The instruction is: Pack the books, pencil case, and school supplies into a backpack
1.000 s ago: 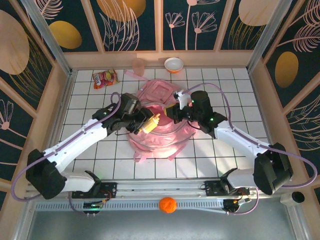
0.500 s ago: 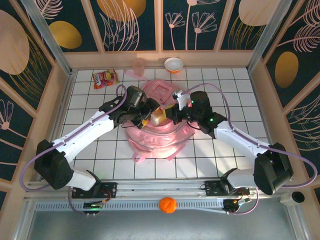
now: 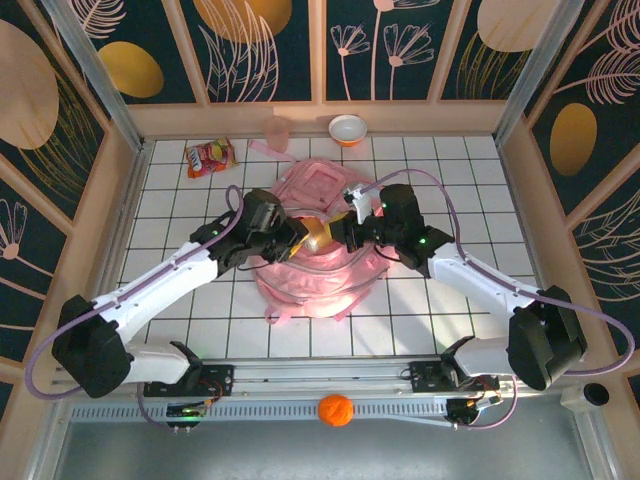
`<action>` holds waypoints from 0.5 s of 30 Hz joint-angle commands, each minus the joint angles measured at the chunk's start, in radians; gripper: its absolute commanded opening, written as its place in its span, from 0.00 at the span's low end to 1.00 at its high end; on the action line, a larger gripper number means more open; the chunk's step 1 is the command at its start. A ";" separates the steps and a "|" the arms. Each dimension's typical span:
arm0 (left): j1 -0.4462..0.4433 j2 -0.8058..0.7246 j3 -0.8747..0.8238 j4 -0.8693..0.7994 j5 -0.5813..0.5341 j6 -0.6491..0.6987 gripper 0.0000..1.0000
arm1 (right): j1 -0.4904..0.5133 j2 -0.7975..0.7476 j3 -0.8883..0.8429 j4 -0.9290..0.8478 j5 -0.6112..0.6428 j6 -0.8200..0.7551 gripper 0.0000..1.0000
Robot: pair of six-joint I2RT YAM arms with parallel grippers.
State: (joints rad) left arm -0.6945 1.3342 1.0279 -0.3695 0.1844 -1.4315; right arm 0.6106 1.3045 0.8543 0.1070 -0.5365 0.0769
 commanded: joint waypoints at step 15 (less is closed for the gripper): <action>-0.017 0.055 -0.026 0.143 -0.040 -0.027 0.33 | 0.016 -0.063 0.044 -0.028 -0.103 -0.119 0.00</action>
State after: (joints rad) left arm -0.7151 1.4174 1.0214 -0.2279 0.1932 -1.4715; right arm 0.6106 1.3025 0.8551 0.0685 -0.5716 0.0196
